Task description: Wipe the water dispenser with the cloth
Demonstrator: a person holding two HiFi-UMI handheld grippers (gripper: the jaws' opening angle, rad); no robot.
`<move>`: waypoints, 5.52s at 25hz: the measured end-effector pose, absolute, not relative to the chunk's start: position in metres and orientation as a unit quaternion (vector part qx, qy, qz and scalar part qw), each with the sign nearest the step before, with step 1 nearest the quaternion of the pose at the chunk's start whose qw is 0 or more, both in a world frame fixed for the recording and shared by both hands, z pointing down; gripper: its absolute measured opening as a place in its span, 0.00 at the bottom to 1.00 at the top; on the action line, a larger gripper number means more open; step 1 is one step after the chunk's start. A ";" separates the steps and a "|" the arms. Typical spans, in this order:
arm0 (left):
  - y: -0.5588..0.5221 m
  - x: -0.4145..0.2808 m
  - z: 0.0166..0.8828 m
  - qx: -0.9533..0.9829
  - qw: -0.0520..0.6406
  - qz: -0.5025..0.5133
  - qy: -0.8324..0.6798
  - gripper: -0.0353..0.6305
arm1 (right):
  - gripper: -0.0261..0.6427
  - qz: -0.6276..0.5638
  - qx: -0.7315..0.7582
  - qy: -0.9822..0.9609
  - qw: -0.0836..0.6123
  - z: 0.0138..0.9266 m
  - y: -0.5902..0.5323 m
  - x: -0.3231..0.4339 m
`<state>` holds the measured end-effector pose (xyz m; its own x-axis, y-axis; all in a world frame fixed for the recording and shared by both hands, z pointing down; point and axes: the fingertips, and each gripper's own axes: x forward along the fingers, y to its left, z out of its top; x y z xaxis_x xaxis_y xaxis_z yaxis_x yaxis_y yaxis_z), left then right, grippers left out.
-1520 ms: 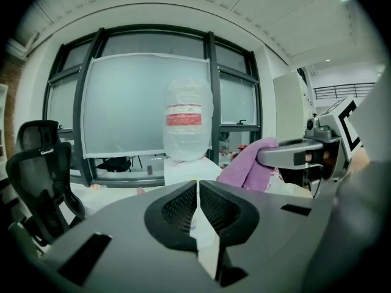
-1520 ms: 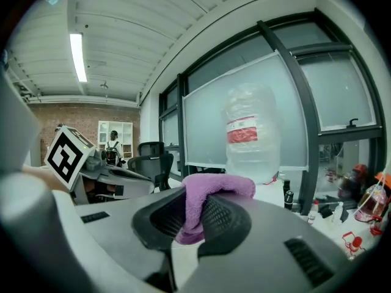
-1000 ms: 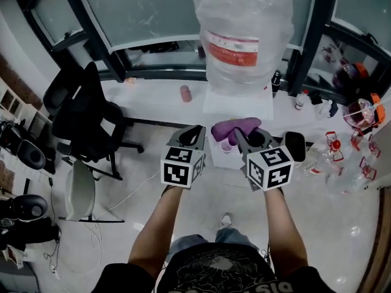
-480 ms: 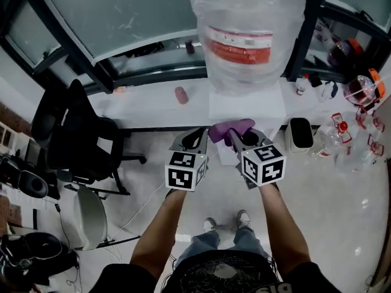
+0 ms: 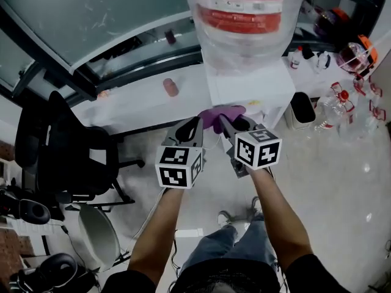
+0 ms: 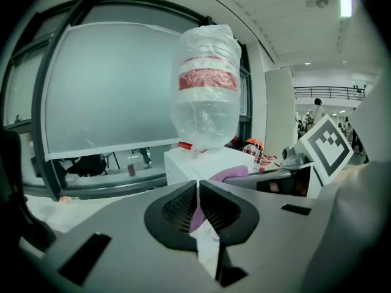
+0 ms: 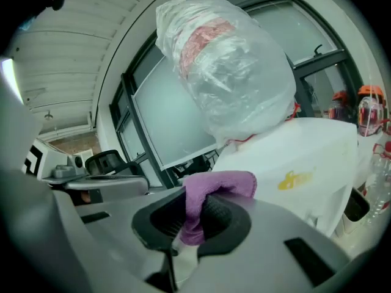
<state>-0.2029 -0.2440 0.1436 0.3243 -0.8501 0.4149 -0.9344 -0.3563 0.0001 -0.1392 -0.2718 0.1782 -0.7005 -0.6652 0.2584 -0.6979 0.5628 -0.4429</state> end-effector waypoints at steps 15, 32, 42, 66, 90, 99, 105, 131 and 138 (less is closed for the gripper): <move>-0.246 -0.156 0.163 0.829 0.097 0.183 -0.519 0.11 | 0.11 0.265 0.433 -0.862 -0.014 0.194 -0.293 -0.086; -0.260 -0.072 0.167 0.822 0.107 0.189 -0.527 0.11 | 0.11 0.275 0.441 -0.854 -0.022 0.195 -0.313 0.016; -0.279 -0.018 0.172 0.810 0.116 0.189 -0.543 0.11 | 0.11 0.285 0.431 -0.856 -0.021 0.200 -0.332 0.079; -0.286 -0.014 0.197 0.796 0.113 0.172 -0.570 0.11 | 0.11 0.244 0.422 -0.873 -0.007 0.224 -0.345 0.109; -0.273 -0.040 0.320 0.833 0.055 0.130 -0.535 0.11 | 0.11 0.145 0.469 -0.870 -0.035 0.325 -0.337 0.113; -0.272 -0.060 0.388 0.832 0.040 0.116 -0.540 0.11 | 0.11 0.112 0.472 -0.874 -0.029 0.383 -0.332 0.106; -0.268 -0.071 0.421 0.832 0.033 0.112 -0.542 0.11 | 0.11 0.112 0.467 -0.877 -0.017 0.427 -0.328 0.092; -0.260 -0.108 0.423 0.826 0.010 0.102 -0.555 0.11 | 0.11 0.093 0.433 -0.895 -0.055 0.403 -0.285 0.058; -0.258 -0.120 0.395 0.824 0.003 0.082 -0.560 0.11 | 0.11 0.053 0.389 -0.916 -0.078 0.338 -0.263 0.020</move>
